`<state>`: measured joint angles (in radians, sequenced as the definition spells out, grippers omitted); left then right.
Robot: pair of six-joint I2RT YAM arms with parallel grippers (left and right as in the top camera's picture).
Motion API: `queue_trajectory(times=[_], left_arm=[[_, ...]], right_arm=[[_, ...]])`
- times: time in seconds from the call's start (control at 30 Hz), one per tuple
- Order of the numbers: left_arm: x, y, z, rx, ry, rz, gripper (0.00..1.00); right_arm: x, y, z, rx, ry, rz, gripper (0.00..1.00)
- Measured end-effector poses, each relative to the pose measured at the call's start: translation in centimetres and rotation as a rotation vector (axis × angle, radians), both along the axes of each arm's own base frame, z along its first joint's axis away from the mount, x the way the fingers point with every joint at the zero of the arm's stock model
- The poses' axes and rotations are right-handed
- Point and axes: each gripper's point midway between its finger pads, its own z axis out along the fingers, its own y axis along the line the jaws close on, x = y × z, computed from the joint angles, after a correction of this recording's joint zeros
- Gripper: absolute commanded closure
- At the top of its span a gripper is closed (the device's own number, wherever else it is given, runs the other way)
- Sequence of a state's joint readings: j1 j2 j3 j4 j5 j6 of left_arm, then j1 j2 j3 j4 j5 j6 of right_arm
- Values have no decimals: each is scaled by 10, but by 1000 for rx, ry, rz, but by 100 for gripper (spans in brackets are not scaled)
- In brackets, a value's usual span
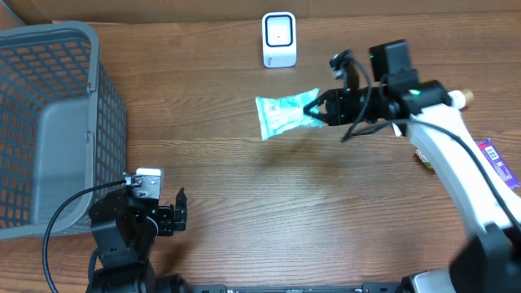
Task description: Scan the item barcode
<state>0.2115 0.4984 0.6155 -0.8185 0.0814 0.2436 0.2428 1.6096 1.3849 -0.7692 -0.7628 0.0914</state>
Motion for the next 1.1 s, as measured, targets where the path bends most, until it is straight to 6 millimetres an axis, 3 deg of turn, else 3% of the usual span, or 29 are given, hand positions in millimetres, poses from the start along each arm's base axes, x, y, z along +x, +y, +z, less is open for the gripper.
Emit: queue_trajectory(times=[0.1, 0.23, 0.37, 0.57, 0.7, 0.8, 0.87, 0.93, 1.0, 1.1], left_arm=[[0, 0, 0, 0, 0, 0, 0], [0, 0, 0, 0, 1, 0, 0], [0, 0, 0, 0, 0, 0, 0], [0, 0, 0, 0, 0, 0, 0], [0, 0, 0, 0, 1, 0, 0], [0, 0, 0, 0, 1, 0, 0], [0, 0, 0, 0, 1, 0, 0], [0, 0, 0, 0, 0, 0, 0], [0, 0, 0, 0, 0, 0, 0], [0, 0, 0, 0, 0, 0, 0]], right_arm=[[-6, -6, 26, -8, -82, -19, 96], [-10, -13, 41, -29, -132, -53, 96], [0, -25, 36, -85, -115, -154, 96], [27, -61, 24, -223, -104, -416, 96], [39, -76, 33, -326, -165, -547, 96], [51, -75, 74, -372, -302, -636, 96], [61, -69, 115, -367, -443, -702, 96], [69, -59, 169, -333, -639, -773, 96], [71, -53, 205, -317, -777, -825, 96], [76, -46, 240, -354, -950, -891, 96]])
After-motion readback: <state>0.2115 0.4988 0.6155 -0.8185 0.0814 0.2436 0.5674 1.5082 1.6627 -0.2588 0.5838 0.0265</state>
